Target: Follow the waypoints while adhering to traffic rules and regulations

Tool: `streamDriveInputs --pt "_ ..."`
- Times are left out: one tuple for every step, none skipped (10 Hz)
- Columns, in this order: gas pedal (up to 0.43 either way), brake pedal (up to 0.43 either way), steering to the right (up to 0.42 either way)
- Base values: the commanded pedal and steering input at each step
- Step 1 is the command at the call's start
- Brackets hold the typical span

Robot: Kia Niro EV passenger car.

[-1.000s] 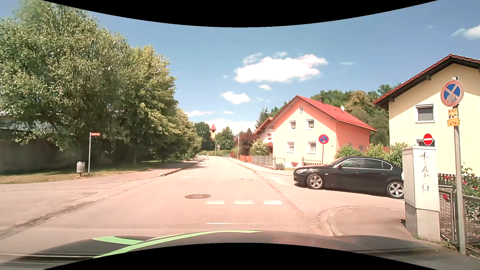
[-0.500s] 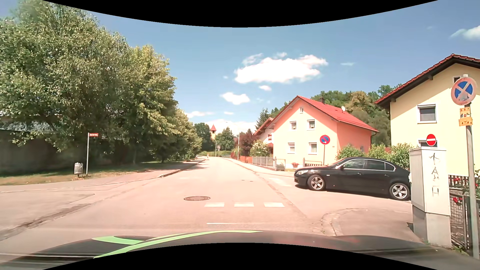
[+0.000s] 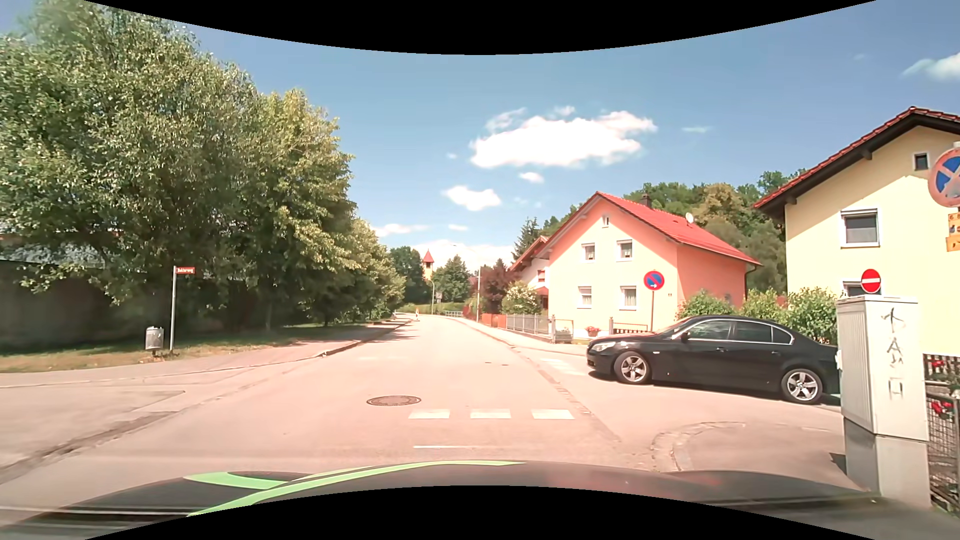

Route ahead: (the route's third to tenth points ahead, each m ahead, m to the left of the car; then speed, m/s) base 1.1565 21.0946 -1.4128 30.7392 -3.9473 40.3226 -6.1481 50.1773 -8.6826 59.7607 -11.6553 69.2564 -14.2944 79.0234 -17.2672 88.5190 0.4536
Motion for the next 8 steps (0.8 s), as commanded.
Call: streamDriveInputs --pt "0.000 0.189 -0.070" --pt "0.000 0.201 -0.069" --pt "0.000 0.213 -0.066" --pt "0.000 0.213 -0.065" --pt "0.000 0.207 -0.065" --pt "0.000 0.037 -0.065" --pt "0.000 0.000 -0.065" --pt "0.039 0.000 -0.067"
